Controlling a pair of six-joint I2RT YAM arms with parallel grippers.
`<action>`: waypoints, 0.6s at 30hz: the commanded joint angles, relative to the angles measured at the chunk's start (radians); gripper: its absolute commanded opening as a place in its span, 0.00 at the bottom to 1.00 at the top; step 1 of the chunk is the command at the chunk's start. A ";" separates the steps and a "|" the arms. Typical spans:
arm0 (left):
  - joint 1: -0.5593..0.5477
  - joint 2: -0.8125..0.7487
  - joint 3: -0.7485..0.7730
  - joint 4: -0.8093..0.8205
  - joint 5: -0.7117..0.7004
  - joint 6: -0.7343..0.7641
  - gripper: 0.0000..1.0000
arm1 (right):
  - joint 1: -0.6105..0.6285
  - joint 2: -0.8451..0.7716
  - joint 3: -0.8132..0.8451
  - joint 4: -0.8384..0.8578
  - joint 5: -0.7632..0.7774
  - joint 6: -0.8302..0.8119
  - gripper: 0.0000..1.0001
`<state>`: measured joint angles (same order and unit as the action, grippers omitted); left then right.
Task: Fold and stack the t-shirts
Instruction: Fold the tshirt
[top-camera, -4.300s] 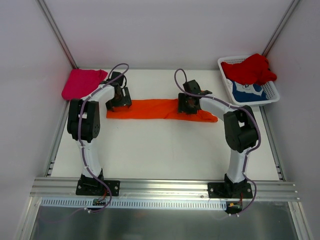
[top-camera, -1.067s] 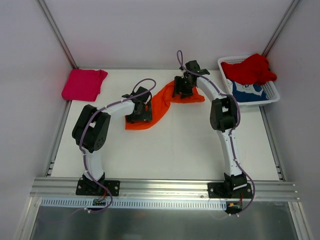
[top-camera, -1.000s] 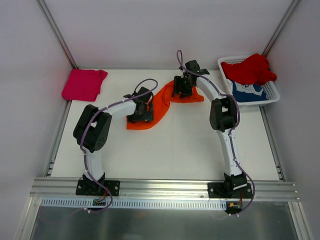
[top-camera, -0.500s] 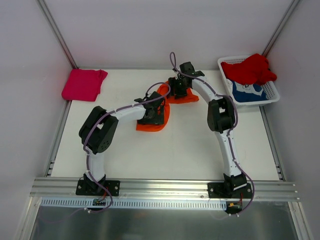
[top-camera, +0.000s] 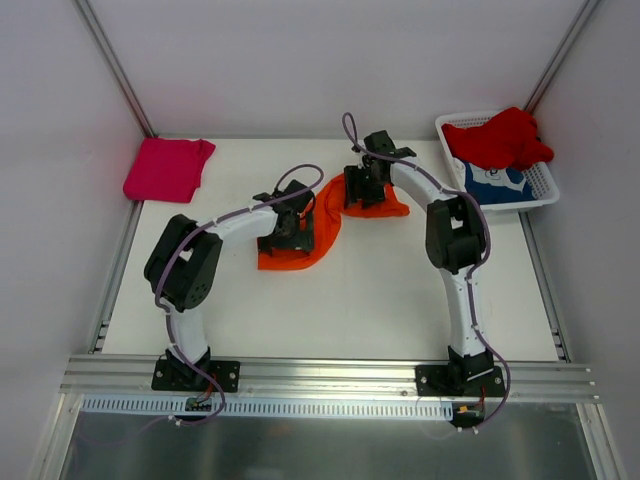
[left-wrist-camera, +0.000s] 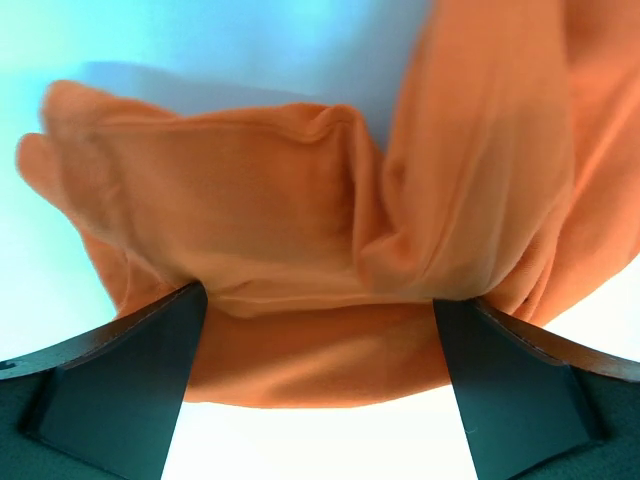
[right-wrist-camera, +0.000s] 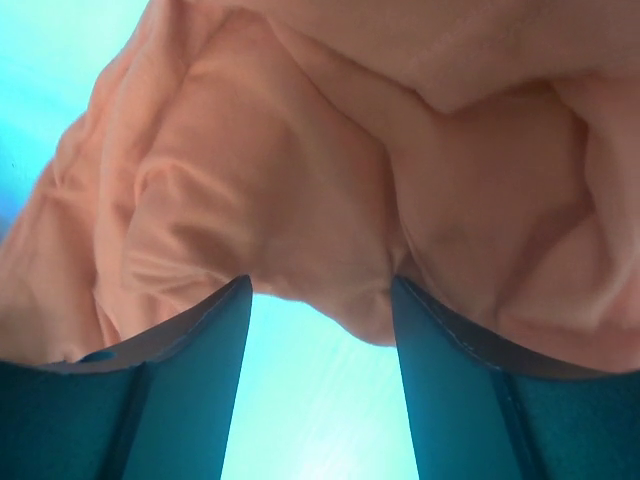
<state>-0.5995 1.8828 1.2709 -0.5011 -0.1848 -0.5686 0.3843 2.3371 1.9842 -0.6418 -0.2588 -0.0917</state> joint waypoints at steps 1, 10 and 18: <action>0.032 -0.082 0.031 -0.086 -0.037 0.027 0.99 | 0.004 -0.113 -0.028 -0.012 0.035 -0.026 0.61; 0.079 -0.186 0.111 -0.070 -0.029 0.066 0.99 | 0.004 -0.166 -0.073 0.033 -0.036 -0.036 0.62; 0.194 -0.313 -0.060 0.114 0.120 -0.008 0.99 | 0.036 -0.283 -0.136 0.084 -0.080 -0.060 0.61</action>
<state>-0.4358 1.6184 1.2602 -0.4484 -0.1261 -0.5419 0.3904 2.1777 1.8523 -0.5835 -0.3080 -0.1146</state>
